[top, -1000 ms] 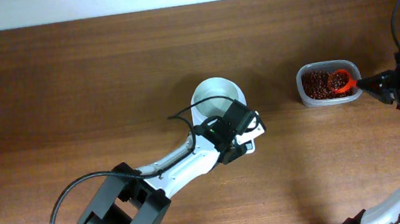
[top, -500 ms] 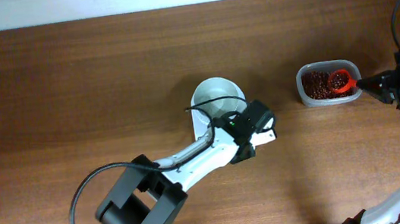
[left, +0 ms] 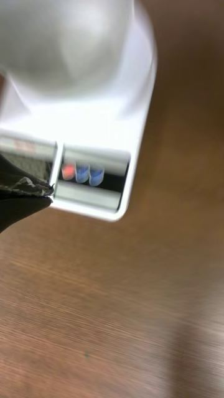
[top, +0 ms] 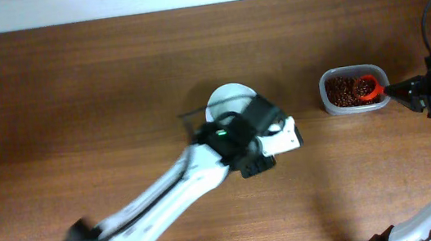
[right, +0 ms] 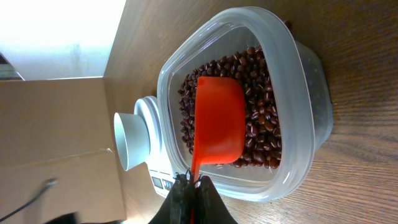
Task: Scoop item into bowl and weigh 50g on scale
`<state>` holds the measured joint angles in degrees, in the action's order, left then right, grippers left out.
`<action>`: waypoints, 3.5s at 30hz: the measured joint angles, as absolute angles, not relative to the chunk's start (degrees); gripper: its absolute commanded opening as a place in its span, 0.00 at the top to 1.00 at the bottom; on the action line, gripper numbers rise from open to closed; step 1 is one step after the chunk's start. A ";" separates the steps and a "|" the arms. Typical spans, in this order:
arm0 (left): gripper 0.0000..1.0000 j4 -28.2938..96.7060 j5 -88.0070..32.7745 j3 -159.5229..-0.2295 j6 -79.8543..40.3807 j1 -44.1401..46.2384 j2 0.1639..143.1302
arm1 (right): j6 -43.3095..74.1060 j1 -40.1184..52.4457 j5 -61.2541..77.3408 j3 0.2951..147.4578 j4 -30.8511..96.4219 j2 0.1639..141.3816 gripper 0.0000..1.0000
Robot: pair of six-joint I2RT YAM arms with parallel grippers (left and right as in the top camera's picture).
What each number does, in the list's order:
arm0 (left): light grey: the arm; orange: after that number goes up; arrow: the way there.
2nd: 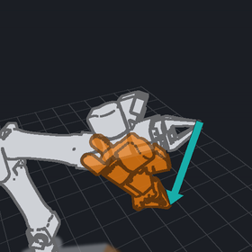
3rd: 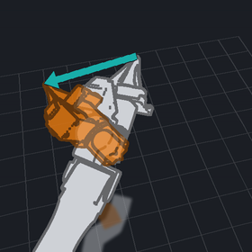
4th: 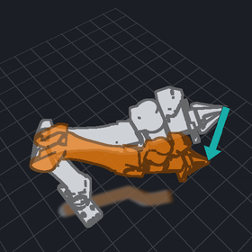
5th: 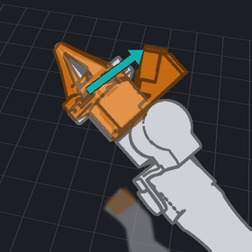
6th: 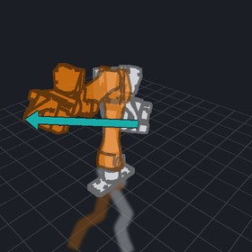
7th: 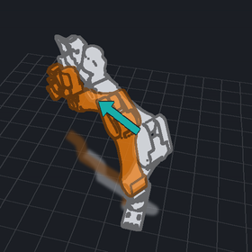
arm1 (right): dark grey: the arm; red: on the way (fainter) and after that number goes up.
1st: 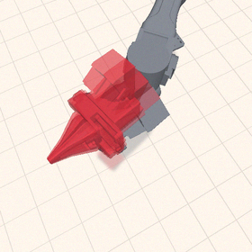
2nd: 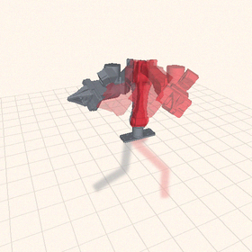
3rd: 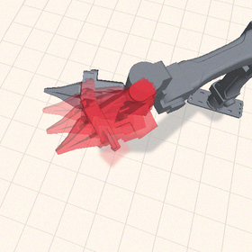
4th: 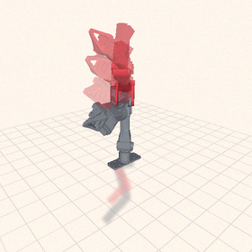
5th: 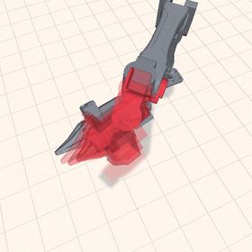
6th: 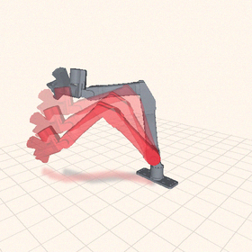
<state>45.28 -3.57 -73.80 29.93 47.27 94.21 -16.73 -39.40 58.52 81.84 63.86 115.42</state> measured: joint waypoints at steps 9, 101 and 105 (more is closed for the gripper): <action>1.00 47.37 -4.16 -74.37 27.14 33.65 89.23 | -16.69 -39.40 58.52 81.84 63.59 115.42 0.96; 0.01 54.17 -4.86 -69.45 21.52 33.10 89.58 | -16.73 -36.64 54.87 81.84 64.20 115.42 0.96; 0.01 52.99 -4.86 -67.42 22.52 33.10 89.58 | -16.71 -36.64 54.85 81.84 64.20 115.42 0.96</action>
